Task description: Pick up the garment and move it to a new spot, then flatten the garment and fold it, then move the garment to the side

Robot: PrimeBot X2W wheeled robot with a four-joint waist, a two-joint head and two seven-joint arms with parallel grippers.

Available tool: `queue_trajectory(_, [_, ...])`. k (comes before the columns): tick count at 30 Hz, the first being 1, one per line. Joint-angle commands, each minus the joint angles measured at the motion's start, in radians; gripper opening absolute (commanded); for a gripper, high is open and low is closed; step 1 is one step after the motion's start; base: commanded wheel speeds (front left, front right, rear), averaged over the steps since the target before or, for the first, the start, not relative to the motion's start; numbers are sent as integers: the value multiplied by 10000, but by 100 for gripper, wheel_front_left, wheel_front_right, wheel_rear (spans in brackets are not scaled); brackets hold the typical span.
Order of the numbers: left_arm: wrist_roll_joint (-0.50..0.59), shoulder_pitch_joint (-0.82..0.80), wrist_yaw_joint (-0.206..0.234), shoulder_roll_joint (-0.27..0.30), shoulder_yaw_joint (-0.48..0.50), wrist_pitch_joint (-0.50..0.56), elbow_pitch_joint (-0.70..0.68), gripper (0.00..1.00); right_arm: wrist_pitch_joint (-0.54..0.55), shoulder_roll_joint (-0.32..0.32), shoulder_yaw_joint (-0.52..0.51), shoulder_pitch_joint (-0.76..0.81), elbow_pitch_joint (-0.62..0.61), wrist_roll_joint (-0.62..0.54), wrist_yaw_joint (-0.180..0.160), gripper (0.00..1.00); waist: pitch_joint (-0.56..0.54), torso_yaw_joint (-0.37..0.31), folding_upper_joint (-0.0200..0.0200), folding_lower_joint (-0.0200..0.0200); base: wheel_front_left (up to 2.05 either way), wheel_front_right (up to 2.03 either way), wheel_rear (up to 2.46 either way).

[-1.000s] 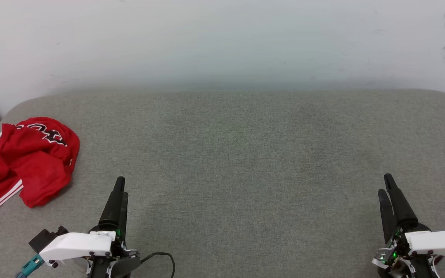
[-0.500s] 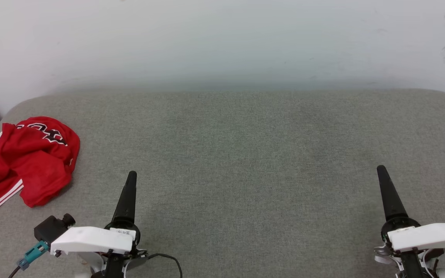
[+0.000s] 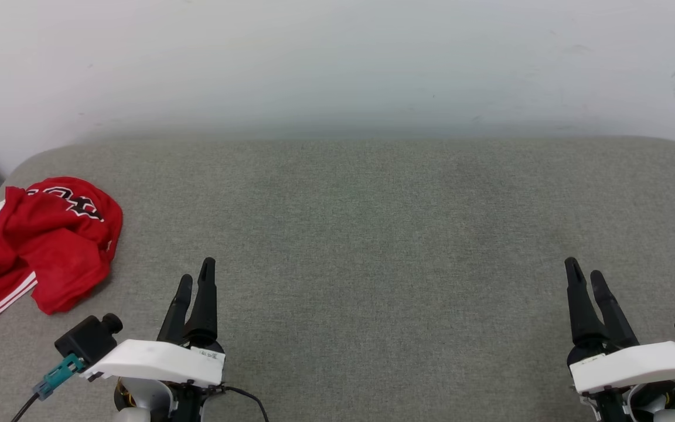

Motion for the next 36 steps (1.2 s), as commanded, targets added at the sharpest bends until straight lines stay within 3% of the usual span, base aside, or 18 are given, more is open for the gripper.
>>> queue_trajectory(1, [484,-203,110,26,-76,-128,-202,100,-104,15,-24,-74,-107,-500,-1,100,-6,5,0,0,0,0,0])
queue_trajectory(13, [2516,-147,535,29,-380,-461,-69,100,-166,49,-12,47,-135,-2455,-1,100,-51,40,0,0,0,0,0])
queue_trajectory(36, [5681,-242,917,103,-873,-1110,244,100,22,52,-102,339,-494,-5379,-2,100,-111,115,0,0,0,0,0])
